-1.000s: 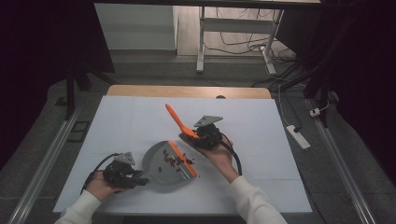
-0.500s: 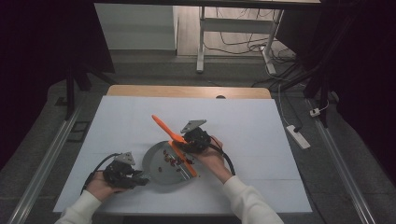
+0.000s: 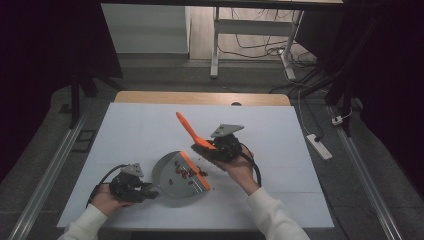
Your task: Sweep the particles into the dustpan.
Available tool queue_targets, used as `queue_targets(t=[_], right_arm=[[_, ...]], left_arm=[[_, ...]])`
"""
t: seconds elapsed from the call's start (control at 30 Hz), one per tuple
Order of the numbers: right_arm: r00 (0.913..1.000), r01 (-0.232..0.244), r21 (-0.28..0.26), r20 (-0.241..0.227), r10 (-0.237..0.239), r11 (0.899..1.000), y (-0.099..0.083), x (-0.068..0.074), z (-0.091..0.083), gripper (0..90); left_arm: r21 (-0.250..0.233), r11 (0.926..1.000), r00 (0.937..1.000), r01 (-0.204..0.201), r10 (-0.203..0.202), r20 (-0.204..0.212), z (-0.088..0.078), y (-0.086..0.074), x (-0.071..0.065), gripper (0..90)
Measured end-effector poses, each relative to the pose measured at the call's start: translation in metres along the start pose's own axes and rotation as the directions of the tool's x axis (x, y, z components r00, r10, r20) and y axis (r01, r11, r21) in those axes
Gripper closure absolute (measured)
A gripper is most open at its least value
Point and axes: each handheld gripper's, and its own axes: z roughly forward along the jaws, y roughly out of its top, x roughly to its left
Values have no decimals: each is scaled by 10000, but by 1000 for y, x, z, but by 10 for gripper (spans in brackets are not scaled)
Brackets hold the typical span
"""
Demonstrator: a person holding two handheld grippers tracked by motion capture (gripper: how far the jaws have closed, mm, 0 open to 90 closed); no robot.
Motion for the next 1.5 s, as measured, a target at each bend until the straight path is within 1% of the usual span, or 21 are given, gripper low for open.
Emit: queue_targets(t=[0.03,0.1,0.2,0.3,0.37,0.43,0.53,0.7,0.73,0.93,1.1,1.17,1.2,1.27,1.33,1.4,1.5], right_arm=[[9998,-96,50,189,95,9999,-3,-3,-4,699],[9990,-188,152,405,182,9997,-8,-7,-8,699],[9975,-407,268,581,391,9988,-16,-12,-12,699],[9960,-484,525,772,442,9975,-24,-12,-13,699],[9954,-568,721,814,509,9958,-32,-11,-14,699],[9953,-540,852,844,467,9949,-37,-10,-15,699],[9950,-616,947,847,536,9936,-40,-8,-12,699],[9972,-422,1200,659,345,9919,-41,-1,-3,698],[9976,-352,1130,631,281,9930,-42,1,-1,699],[9983,-390,1082,480,339,9934,-41,8,2,698],[9989,-319,1045,384,280,9940,-39,17,5,697],[9994,-248,1037,281,220,9943,-37,22,8,697],[9997,-228,1022,152,213,9945,-37,24,9,697],[9990,-373,966,-195,394,9946,-35,29,11,697],[9986,-292,944,-403,331,9951,-34,35,13,698],[9968,-352,804,-684,407,9961,-32,39,14,698],[9878,-469,514,-1460,540,9976,-27,44,14,698]], left_arm=[[4,10000,10000,4,-4,10,0,0,0,618],[-15,10000,10000,18,-18,18,-1,-1,0,618],[13,10000,10000,-19,19,24,-2,-2,0,618],[27,10000,9999,-90,89,86,-3,-3,-1,618],[50,9999,9998,-149,148,127,-3,-4,-2,619],[86,9997,9996,-216,215,164,-3,-4,-4,619],[118,9996,9994,-258,256,211,-3,-4,-5,618],[192,9993,9992,-306,301,269,-4,-4,-6,619],[193,9994,9992,-301,296,273,-4,-5,-7,619],[202,9994,9993,-295,289,254,-4,-4,-8,619],[235,9992,9991,-339,333,253,-4,-4,-8,619],[212,9993,9993,-301,296,246,-4,-4,-9,619],[211,9993,9993,-299,294,243,-4,-4,-9,619],[211,9994,9993,-292,287,243,-3,-4,-9,619],[214,9993,9993,-295,289,246,-3,-4,-9,619],[243,9992,9992,-318,312,253,-3,-4,-8,619],[221,9994,9992,-283,277,282,-3,-4,-9,619]])
